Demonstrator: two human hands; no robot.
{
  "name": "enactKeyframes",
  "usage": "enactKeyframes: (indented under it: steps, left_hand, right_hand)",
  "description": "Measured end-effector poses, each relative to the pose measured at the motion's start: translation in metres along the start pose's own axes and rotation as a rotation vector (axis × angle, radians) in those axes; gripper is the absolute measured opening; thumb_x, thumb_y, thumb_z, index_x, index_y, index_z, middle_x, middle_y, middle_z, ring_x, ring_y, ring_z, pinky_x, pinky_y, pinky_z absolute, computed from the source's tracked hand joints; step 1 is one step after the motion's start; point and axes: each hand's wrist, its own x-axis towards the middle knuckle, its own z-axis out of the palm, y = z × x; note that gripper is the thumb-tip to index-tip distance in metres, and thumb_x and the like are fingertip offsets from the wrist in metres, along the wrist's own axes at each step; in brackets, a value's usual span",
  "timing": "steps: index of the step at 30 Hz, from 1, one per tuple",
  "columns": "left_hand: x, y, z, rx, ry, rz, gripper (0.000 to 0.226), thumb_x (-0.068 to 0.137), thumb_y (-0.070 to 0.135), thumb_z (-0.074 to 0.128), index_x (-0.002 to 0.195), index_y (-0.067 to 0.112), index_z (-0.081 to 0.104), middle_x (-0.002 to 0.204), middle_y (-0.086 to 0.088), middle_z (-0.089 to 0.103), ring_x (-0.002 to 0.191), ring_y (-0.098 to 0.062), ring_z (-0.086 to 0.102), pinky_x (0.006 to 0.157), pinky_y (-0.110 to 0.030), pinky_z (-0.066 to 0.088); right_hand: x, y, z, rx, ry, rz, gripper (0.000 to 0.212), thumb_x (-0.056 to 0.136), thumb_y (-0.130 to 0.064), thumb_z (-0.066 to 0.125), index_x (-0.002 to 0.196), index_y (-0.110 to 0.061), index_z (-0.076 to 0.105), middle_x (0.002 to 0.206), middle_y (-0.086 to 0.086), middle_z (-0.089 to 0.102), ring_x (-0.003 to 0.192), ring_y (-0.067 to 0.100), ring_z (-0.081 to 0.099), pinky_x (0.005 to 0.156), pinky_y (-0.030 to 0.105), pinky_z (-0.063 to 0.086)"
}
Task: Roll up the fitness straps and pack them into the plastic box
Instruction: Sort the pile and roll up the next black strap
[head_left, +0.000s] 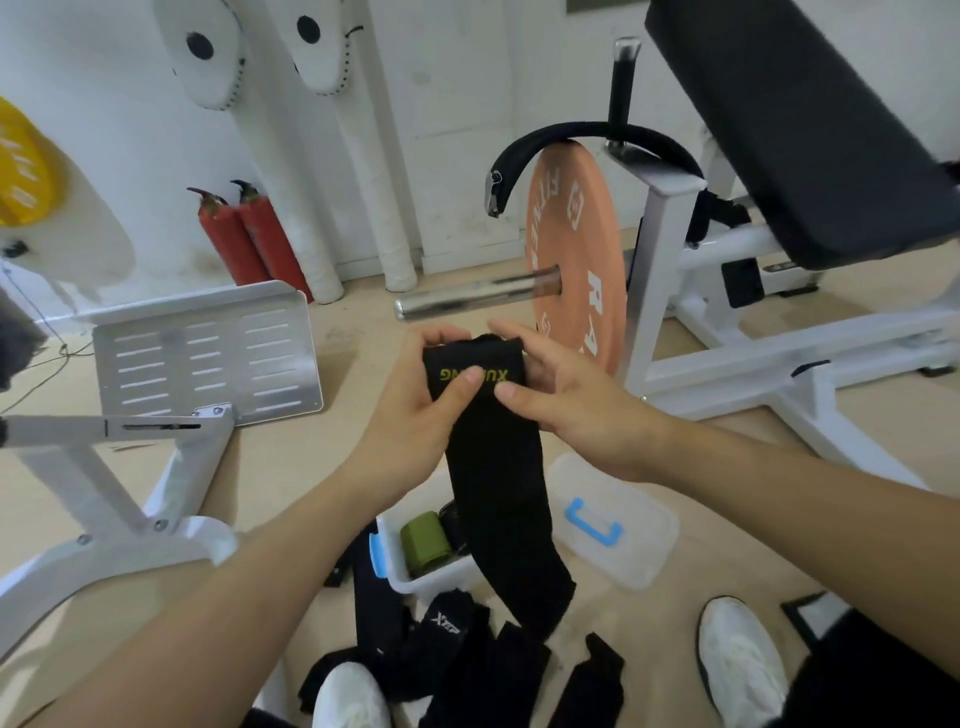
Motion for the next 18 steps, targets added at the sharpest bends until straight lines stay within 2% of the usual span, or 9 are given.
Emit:
enactKeyframes:
  steps: [3, 7, 10, 13, 15, 18]
  left_hand:
    - [-0.001, 0.001, 0.004, -0.014, -0.063, -0.026, 0.028, 0.103, 0.008, 0.052, 0.128, 0.013, 0.04, 0.113, -0.003, 0.056, 0.095, -0.004, 0.064, 0.079, -0.021, 0.056]
    - [-0.002, 0.002, 0.007, 0.023, -0.134, 0.001, 0.031, 0.103, 0.003, 0.05, 0.131, 0.004, 0.036, 0.112, -0.001, 0.053, 0.091, 0.008, 0.062, 0.077, -0.016, 0.054]
    - [0.002, 0.001, 0.003, 0.005, -0.122, 0.009, 0.03, 0.099, 0.011, 0.063, 0.127, 0.013, 0.051, 0.112, 0.0, 0.061, 0.102, -0.01, 0.065, 0.085, -0.027, 0.057]
    - [0.005, 0.001, -0.005, -0.003, -0.106, -0.002, 0.033, 0.089, 0.018, 0.071, 0.119, 0.022, 0.061, 0.111, 0.0, 0.067, 0.109, -0.029, 0.066, 0.091, -0.04, 0.059]
    - [0.005, 0.002, -0.008, 0.025, -0.096, 0.062, 0.031, 0.088, 0.012, 0.074, 0.115, 0.024, 0.063, 0.108, 0.006, 0.067, 0.108, -0.026, 0.066, 0.088, -0.041, 0.059]
    - [0.005, 0.005, -0.009, 0.128, -0.036, 0.206, 0.036, 0.089, 0.0, 0.073, 0.111, 0.027, 0.063, 0.103, 0.021, 0.065, 0.108, -0.015, 0.064, 0.091, -0.033, 0.056]
  right_hand:
    - [0.001, 0.001, -0.001, -0.022, -0.01, -0.019, 0.069, 0.101, 0.002, 0.051, 0.159, -0.023, 0.022, 0.147, -0.001, 0.052, 0.131, 0.0, 0.05, 0.111, 0.021, 0.041]
    - [0.002, 0.003, -0.005, -0.12, 0.017, -0.086, 0.068, 0.097, 0.003, 0.06, 0.154, -0.024, 0.034, 0.14, 0.0, 0.056, 0.129, 0.008, 0.055, 0.107, 0.023, 0.046]
    - [0.001, 0.001, -0.008, -0.137, 0.067, -0.146, 0.054, 0.093, 0.007, 0.063, 0.14, -0.015, 0.054, 0.13, 0.0, 0.063, 0.125, 0.013, 0.059, 0.101, 0.027, 0.052]
    - [0.0, -0.002, -0.01, -0.093, 0.099, -0.159, 0.041, 0.091, 0.008, 0.065, 0.127, -0.01, 0.061, 0.124, 0.01, 0.064, 0.118, 0.022, 0.063, 0.093, 0.034, 0.058]
    - [0.0, -0.004, -0.012, -0.037, 0.106, -0.11, 0.035, 0.091, 0.004, 0.066, 0.122, -0.012, 0.062, 0.126, 0.016, 0.062, 0.111, 0.03, 0.068, 0.086, 0.04, 0.061]
    - [-0.002, -0.01, -0.013, -0.017, 0.072, -0.016, 0.028, 0.096, -0.012, 0.065, 0.123, -0.016, 0.064, 0.126, 0.014, 0.065, 0.109, 0.027, 0.071, 0.083, 0.05, 0.062]
